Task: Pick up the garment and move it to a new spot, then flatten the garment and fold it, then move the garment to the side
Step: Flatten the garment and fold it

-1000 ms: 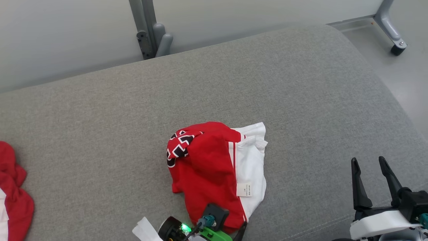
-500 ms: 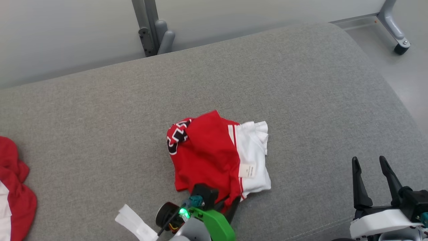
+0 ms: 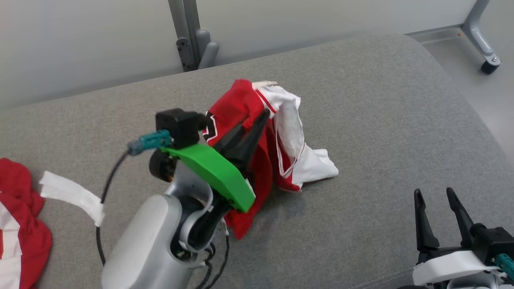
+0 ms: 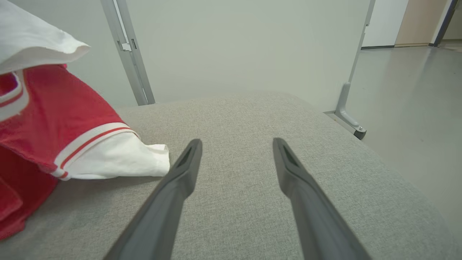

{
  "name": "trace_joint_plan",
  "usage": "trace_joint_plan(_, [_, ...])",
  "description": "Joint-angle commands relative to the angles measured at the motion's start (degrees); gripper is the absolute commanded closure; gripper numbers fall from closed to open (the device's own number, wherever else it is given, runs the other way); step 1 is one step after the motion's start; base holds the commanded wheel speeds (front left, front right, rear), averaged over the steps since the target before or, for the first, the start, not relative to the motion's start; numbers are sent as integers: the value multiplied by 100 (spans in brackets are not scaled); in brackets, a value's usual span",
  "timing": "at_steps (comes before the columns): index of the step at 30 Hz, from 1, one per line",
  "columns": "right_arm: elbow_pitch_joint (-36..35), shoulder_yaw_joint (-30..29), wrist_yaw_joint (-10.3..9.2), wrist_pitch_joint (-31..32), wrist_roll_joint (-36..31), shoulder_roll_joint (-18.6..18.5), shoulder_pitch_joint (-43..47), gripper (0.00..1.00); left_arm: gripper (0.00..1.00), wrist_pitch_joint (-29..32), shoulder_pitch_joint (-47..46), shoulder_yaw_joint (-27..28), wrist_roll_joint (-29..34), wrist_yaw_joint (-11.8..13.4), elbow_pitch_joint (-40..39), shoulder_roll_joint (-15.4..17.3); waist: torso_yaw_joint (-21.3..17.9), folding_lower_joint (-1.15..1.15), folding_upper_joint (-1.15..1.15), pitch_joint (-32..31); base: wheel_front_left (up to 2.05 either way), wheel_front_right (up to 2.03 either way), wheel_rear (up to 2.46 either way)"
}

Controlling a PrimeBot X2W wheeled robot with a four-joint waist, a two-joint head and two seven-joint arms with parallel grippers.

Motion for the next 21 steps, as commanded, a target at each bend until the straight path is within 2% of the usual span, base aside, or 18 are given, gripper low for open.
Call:
trace_joint_plan(1, [16,9,0,-20,34,12,-70,0,100,20,-205,135,-76,49,-51,63,-61,0,68,-18,0,0,0])
trace_joint_plan(10, [17,-56,0,-19,54,24,22,0,100,536,-1132,1020,-523,145,-187,560,-128,0,68,-4,0,0,0])
trace_joint_plan(15, [51,-22,0,-20,38,31,-77,0,100,707,-1798,1160,-495,102,-8,707,-112,0,68,-11,0,0,0])
trace_joint_plan(18, [71,10,0,-20,29,36,-110,0,100,798,-2010,1027,-489,67,172,600,-118,0,68,-23,0,0,0])
trace_joint_plan(21, [94,72,0,-20,38,41,-137,0,100,811,-1903,681,-447,-8,439,334,-131,0,68,-17,0,0,0])
